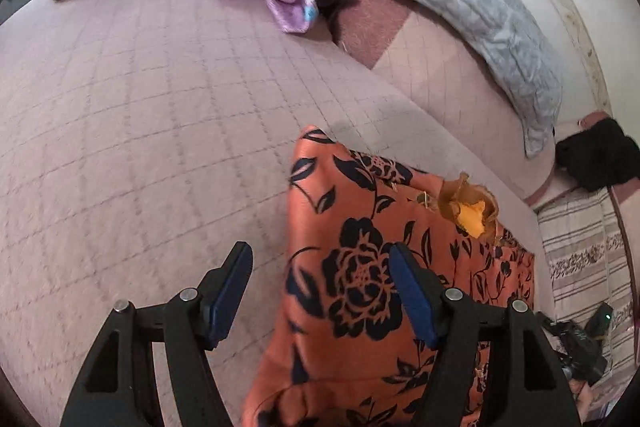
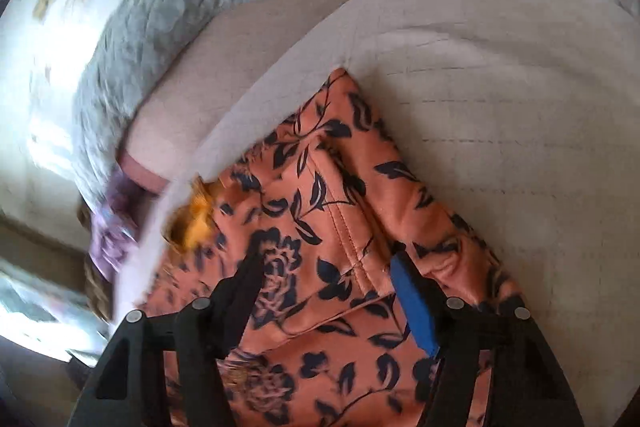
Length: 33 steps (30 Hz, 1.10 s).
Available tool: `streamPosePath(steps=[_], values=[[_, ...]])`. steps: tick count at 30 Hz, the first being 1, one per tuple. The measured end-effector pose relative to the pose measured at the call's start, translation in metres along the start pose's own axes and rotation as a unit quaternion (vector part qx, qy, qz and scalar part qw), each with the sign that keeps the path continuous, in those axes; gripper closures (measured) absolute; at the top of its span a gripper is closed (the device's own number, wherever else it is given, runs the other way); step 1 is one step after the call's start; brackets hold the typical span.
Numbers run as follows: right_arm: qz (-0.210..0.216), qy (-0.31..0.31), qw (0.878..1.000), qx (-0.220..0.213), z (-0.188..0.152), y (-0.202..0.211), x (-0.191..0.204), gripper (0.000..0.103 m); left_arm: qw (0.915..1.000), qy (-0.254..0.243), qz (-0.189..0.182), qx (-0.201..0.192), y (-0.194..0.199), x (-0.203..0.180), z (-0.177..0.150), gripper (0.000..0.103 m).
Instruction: Fold small clothes
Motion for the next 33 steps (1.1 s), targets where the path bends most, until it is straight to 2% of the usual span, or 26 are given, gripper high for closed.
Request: streamPosePath(steps=[1, 2, 3, 4, 5, 7, 9, 11, 12, 13, 14, 15, 17, 18, 19, 21, 22, 24, 26, 29, 31, 32, 33], values=[[-0.024, 0.017, 0.999, 0.019, 0.002, -0.011, 0.002, 0.037, 0.9999, -0.002, 0.001, 0.015, -0.008, -0.001, 0.003, 0.032], [-0.047, 0.034, 0.998, 0.025, 0.003, -0.017, 0.003, 0.051, 0.9998, -0.002, 0.009, 0.019, -0.013, -0.003, 0.006, 0.034], [-0.067, 0.05, 0.996, 0.024, 0.002, -0.021, 0.008, 0.063, 0.9998, -0.009, 0.018, 0.01, -0.014, -0.005, 0.008, 0.053], [-0.082, 0.07, 0.994, 0.028, 0.002, -0.021, 0.013, 0.082, 0.999, -0.025, 0.033, 0.014, -0.017, -0.01, 0.013, 0.079], [-0.075, 0.078, 0.993, 0.033, 0.002, -0.02, 0.016, 0.085, 0.9987, -0.027, 0.035, 0.026, -0.021, -0.011, 0.017, 0.094], [-0.084, 0.108, 0.99, 0.028, 0.0, -0.012, 0.025, 0.09, 0.999, -0.034, 0.028, 0.005, -0.011, -0.016, 0.021, 0.095], [-0.089, 0.136, 0.987, 0.006, -0.003, 0.002, 0.037, 0.09, 0.997, -0.067, 0.025, -0.03, 0.008, -0.028, 0.02, 0.095], [-0.088, 0.158, 0.983, -0.027, -0.007, 0.019, 0.044, 0.09, 0.9938, -0.088, 0.04, -0.054, 0.016, -0.033, 0.017, 0.095], [-0.088, 0.16, 0.983, -0.033, -0.008, 0.02, 0.041, 0.089, 0.9939, -0.083, 0.053, -0.049, 0.01, -0.029, 0.019, 0.094], [-0.088, 0.157, 0.983, -0.031, -0.008, 0.014, 0.036, 0.08, 0.9952, -0.068, 0.06, -0.036, 0.002, -0.023, 0.022, 0.094], [-0.086, 0.151, 0.985, -0.005, -0.008, -0.003, 0.026, 0.068, 0.9966, -0.048, 0.065, -0.014, -0.01, -0.013, 0.024, 0.094], [-0.083, 0.135, 0.987, 0.038, -0.007, -0.025, 0.013, 0.067, 0.9966, -0.036, 0.074, 0.002, -0.019, -0.004, 0.024, 0.093], [-0.051, 0.128, 0.99, 0.018, -0.01, -0.02, 0.005, 0.066, 0.996, -0.045, 0.076, -0.012, -0.019, -0.001, 0.021, 0.088], [-0.044, 0.13, 0.991, 0.012, -0.011, -0.011, 0.005, 0.052, 0.9954, -0.049, 0.081, -0.016, -0.018, -0.001, 0.021, 0.084], [-0.035, 0.129, 0.991, 0.007, -0.01, -0.002, 0.003, 0.033, 0.9953, -0.047, 0.083, -0.017, -0.017, -0.002, 0.022, 0.083], [-0.026, 0.131, 0.99, -0.031, -0.001, 0.02, -0.002, 0.032, 0.9959, -0.042, 0.075, -0.026, -0.012, -0.003, 0.022, 0.081], [-0.023, 0.127, 0.991, -0.041, 0.004, 0.026, -0.003, 0.032, 0.9963, -0.042, 0.069, -0.03, -0.009, -0.003, 0.021, 0.078], [-0.001, 0.096, 0.994, -0.042, 0.026, 0.029, -0.014, 0.032, 0.9973, -0.047, 0.048, -0.032, -0.006, -0.007, 0.022, 0.052], [-0.009, 0.085, 0.996, -0.033, 0.05, 0.016, -0.018, 0.032, 0.9963, -0.057, 0.051, -0.038, -0.006, -0.012, 0.022, 0.042], [-0.015, 0.092, 0.996, -0.003, 0.08, -0.015, -0.015, 0.032, 0.9955, -0.066, 0.062, -0.028, -0.016, -0.014, 0.027, 0.038], [-0.02, 0.102, 0.995, 0.009, 0.092, -0.031, -0.011, 0.036, 0.9963, -0.058, 0.062, -0.012, -0.025, -0.009, 0.031, 0.039], [-0.023, 0.104, 0.994, 0.026, 0.097, -0.041, -0.011, 0.05, 0.9965, -0.056, 0.061, -0.013, -0.026, -0.008, 0.032, 0.057], [-0.029, 0.108, 0.993, 0.033, 0.099, -0.044, -0.011, 0.074, 0.9963, -0.061, 0.059, -0.013, -0.026, -0.009, 0.034, 0.093]])
Point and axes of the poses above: each gripper's, at about its wrist camera, not at the fingertips, and y roughly against the way its jaws point, x to its left, z to its top, the point moved 1 cm from there along -y, roughly the way its jaws point, and after that the axes turned 10 degrees about x, right-handed, at the moved point
